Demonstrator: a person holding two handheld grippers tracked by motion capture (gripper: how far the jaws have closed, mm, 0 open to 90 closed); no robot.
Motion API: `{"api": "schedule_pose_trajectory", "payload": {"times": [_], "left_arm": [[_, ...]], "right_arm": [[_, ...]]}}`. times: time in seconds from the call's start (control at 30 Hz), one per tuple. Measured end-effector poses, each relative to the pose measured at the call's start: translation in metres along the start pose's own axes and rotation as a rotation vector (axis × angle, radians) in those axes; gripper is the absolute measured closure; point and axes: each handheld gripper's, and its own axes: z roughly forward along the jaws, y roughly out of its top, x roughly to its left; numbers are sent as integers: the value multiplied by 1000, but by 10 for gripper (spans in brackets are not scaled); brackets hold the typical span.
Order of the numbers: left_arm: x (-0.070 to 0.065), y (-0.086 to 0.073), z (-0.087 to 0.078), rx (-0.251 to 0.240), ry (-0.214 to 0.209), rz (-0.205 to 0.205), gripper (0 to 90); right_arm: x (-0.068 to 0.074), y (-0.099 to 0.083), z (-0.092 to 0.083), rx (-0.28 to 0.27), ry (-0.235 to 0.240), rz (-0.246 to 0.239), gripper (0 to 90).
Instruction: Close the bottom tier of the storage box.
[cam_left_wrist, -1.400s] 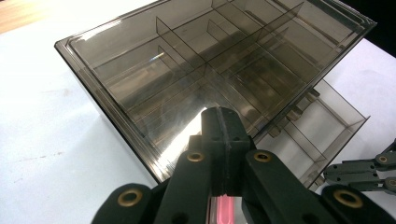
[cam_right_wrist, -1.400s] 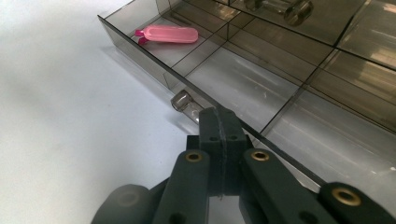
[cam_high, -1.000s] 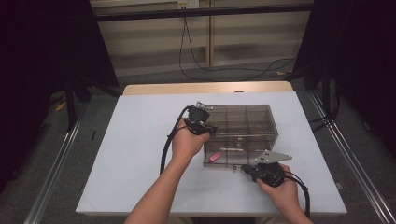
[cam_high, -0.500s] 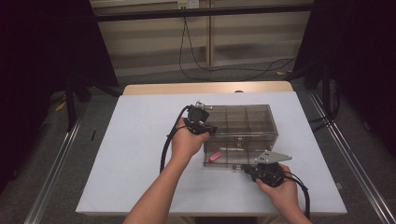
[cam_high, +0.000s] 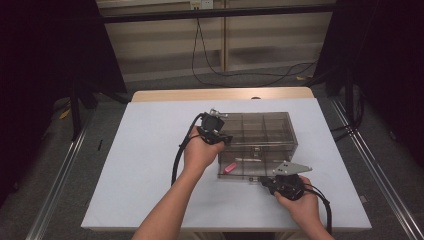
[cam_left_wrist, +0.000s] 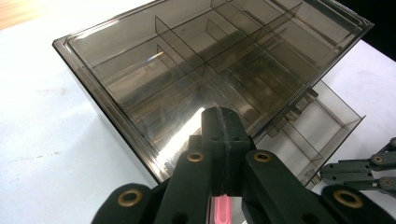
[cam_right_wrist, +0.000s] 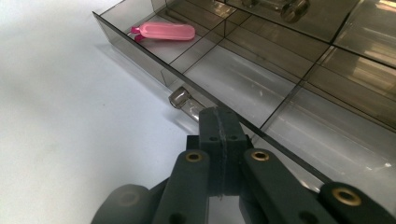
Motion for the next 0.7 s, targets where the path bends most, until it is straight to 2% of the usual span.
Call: {"api": "schedule_pose_trajectory", "payload": {"times": [0.07,0.4,0.5,0.7], "left_arm": [[-1,0,1,-11,1,-6,900],[-1,1,0,1,2,10,900],[-1,0,0,-4,4,3,900],[-1,0,0,-6,3,0,900]], "right_arm": [[-1,0,0,-1,-2,1,900],[-1,0,1,0,-17,1,900],[-2,1,1,0,-20,13,900],[-4,1,2,4,-22,6,900]]}}
